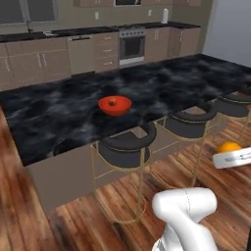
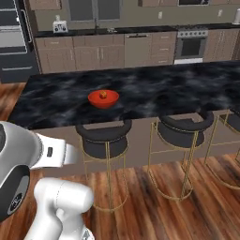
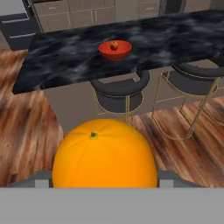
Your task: Retrieve the peach and orange from the fridge and place them into the bowl on the dining table.
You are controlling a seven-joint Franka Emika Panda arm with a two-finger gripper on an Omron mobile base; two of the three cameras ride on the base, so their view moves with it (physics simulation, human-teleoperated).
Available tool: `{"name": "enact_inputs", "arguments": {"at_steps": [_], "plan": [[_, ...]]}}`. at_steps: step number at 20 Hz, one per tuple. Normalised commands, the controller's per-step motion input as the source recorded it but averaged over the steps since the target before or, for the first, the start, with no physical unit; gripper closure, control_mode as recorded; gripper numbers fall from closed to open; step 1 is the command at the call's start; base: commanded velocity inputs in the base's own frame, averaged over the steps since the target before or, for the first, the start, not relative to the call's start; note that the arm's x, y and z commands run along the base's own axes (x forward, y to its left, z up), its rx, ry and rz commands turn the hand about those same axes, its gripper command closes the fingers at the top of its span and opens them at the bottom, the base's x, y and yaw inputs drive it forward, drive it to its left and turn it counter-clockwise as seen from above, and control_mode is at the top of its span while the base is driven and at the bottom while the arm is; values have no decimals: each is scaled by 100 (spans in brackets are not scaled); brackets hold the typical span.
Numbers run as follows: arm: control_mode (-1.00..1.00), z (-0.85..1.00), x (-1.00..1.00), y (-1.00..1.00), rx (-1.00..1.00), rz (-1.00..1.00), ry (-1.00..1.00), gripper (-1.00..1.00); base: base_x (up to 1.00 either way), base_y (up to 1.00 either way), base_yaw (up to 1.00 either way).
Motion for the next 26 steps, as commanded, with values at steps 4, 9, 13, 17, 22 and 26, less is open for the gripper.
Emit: {"name": "enact_inputs", "arguments": {"at_steps": [4,9,13,17,22,26], "plan": [[100,0,0,0,0,0,0,100,100,-19,-3],[100,0,0,0,0,0,0,100,100,0,28],[100,0,0,0,0,0,0,100,100,-4,47],[100,0,0,0,0,0,0,100,100,-27,46],[100,0,0,0,0,0,0,100,100,-38,39],[100,0,0,0,0,0,0,100,100,-33,30]]}}
